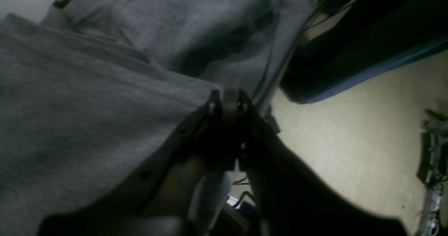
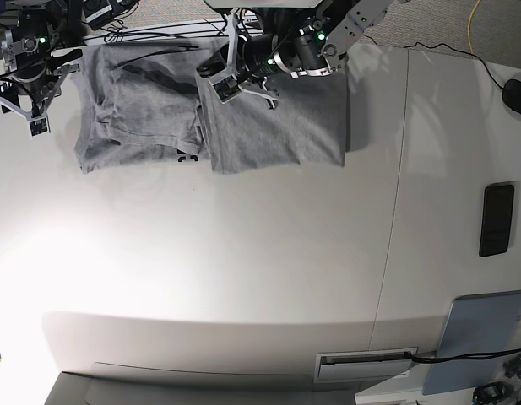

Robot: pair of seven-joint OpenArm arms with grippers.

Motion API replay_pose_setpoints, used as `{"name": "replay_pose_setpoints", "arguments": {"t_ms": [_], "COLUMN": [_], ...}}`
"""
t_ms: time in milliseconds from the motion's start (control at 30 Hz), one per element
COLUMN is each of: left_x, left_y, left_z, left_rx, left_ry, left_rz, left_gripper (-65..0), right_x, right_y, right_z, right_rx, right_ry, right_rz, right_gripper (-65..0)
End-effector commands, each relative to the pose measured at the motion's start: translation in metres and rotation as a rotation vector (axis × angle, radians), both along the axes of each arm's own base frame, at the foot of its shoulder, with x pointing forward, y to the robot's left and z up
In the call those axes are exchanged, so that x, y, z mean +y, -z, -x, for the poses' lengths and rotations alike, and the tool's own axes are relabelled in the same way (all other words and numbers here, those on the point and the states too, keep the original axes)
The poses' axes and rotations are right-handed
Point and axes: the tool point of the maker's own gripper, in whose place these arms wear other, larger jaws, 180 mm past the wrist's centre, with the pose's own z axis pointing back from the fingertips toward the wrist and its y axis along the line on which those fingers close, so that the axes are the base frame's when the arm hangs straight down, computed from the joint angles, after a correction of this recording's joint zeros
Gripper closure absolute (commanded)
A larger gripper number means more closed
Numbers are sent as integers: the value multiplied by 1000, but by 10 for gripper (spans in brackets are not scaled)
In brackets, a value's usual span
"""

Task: Fold the T-shirt properly
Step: 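Press the folded end flat with the left gripper and lift away, then move the left gripper aside while the right gripper grasps the strip's other end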

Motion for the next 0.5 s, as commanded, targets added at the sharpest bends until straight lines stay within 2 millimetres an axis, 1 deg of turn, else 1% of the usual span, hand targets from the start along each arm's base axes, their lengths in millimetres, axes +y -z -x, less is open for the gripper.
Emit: {"name": "replay_pose_setpoints", "arguments": {"t_ms": [0, 133, 167, 300, 333, 367, 400, 467], "left_x": [-6, -4, -4, -3, -3, -3, -3, -2], "left_y": [-14, -13, -13, -13, -13, -13, -13, -12], "left_z": [-3, -5, -6, -6, -6, -7, -7, -10], "left_rx": [-16, -17, -18, -18, -18, -19, -20, -37], "left_ry": [-4, -11, -14, -16, -16, -16, -16, -16], "left_rz": [53, 50, 49, 50, 49, 49, 49, 36], "left_gripper": [0, 0, -40, -308, -360, -394, -403, -402], "right_x": [-5, -5, -5, -5, -5, -5, -5, -5], "right_y": [-10, -10, -10, -10, -10, -10, -10, -10], "right_z": [-5, -5, -5, -4, -4, -4, -4, -4], "right_rx": [-21, -21, -22, -20, -20, -20, -20, -20], "right_ry": [-9, -9, -8, -6, -7, -7, -6, -6], "right_rz": [32, 32, 32, 33, 32, 33, 33, 32], "right_gripper": [-232, -232, -232, -232, -232, -232, -232, -232]}}
